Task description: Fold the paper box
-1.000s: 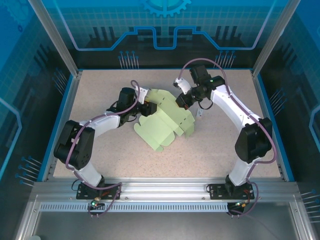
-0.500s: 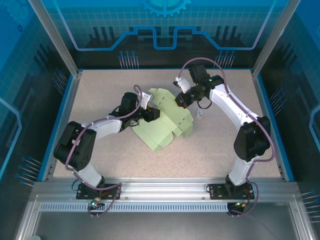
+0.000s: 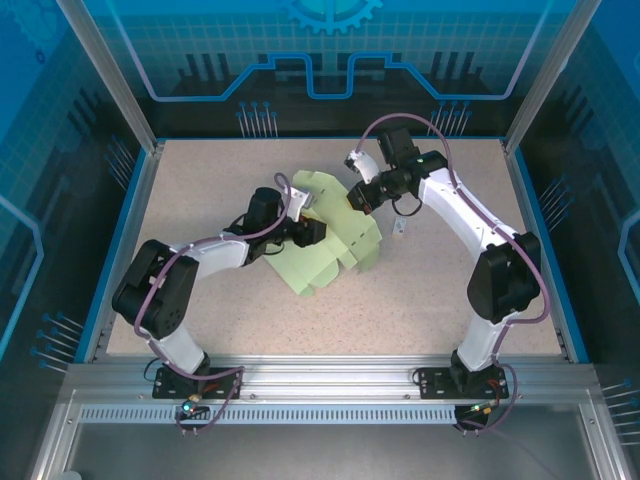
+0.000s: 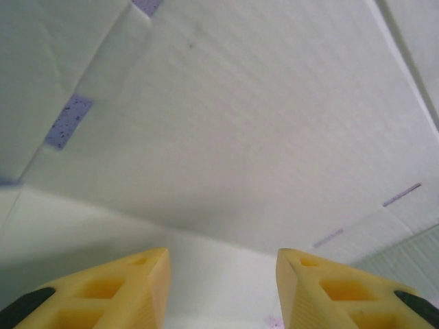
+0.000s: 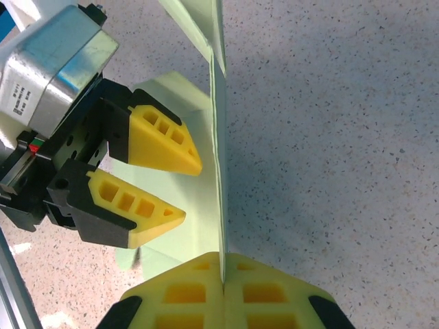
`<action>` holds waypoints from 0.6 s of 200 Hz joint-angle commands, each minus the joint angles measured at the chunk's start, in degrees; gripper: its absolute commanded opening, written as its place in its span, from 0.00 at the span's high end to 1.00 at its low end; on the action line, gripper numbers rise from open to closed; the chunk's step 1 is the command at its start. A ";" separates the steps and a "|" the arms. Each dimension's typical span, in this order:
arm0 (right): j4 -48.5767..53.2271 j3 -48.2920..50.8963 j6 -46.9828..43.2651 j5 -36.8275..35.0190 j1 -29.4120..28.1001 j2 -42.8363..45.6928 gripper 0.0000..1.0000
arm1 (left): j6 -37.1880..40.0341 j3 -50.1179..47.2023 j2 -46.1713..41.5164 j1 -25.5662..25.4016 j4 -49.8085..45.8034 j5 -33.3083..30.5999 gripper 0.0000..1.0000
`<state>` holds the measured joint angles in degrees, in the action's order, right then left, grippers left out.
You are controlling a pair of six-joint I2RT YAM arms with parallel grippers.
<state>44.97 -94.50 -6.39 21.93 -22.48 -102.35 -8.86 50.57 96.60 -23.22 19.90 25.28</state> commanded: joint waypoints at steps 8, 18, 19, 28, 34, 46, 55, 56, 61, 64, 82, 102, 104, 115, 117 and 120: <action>-0.59 0.76 -0.27 -0.32 -0.37 0.01 1.00 | 1.02 -1.54 -3.12 -0.14 0.49 -1.61 0.52; -0.46 0.94 -0.59 -1.24 -0.32 0.30 1.00 | 1.13 -1.90 -4.37 0.16 0.42 -1.97 0.51; -0.43 1.00 -0.61 -1.30 -0.34 0.30 0.99 | 1.13 -1.93 -4.52 0.18 0.41 -2.02 0.51; -0.32 1.17 -0.96 -2.07 -0.37 0.47 1.00 | 0.98 -2.29 -5.67 0.61 0.22 -2.07 0.51; -0.24 1.48 -1.15 -2.49 -0.31 0.64 1.00 | 0.88 -2.46 -6.59 0.85 0.15 -2.01 0.51; -0.19 1.87 -1.53 -2.98 -0.15 0.96 1.00 | 0.44 -2.94 -8.33 1.58 0.13 -1.52 0.50; -0.26 2.27 -1.73 -3.12 -0.11 1.20 1.00 | 0.04 -3.17 -9.70 2.14 0.16 -0.95 0.50; -0.25 2.33 -1.76 -3.12 -0.11 1.23 1.00 | -0.03 -3.14 -9.86 2.18 0.15 -0.90 0.50; -0.40 2.58 -2.01 -3.12 -0.11 1.33 1.00 | -0.31 -3.17 -10.47 2.52 0.16 -0.55 0.49; -0.47 2.78 -2.18 -3.06 -0.11 1.48 1.00 | -0.57 -3.18 -10.82 2.70 0.16 -0.31 0.49; -1.10 3.75 -3.07 -2.15 -0.24 2.26 1.00 | -1.54 -2.71 -12.32 3.93 0.17 1.24 0.48; -1.55 4.71 -4.40 -1.04 -0.65 3.21 1.00 | -2.72 -1.35 -12.66 5.00 0.22 3.82 0.47; -1.55 4.75 -4.52 -1.02 -0.77 3.25 1.00 | -2.80 -1.08 -12.60 5.09 0.16 4.10 0.47; -1.53 4.93 -5.02 -0.76 -1.14 3.49 1.00 | -3.04 0.23 -12.28 5.23 -0.06 5.46 0.47; -1.55 4.94 -5.09 -0.75 -1.22 3.52 1.00 | -3.08 0.41 -12.19 5.26 -0.15 5.74 0.46; -1.53 4.94 -5.19 -0.68 -1.32 3.55 1.00 | -3.13 0.82 -12.08 5.24 -0.27 6.20 0.46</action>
<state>44.42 -90.17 -9.34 19.59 -22.57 -101.75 -10.57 48.49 84.75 -18.52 19.79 26.44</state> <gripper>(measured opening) 0.053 0.533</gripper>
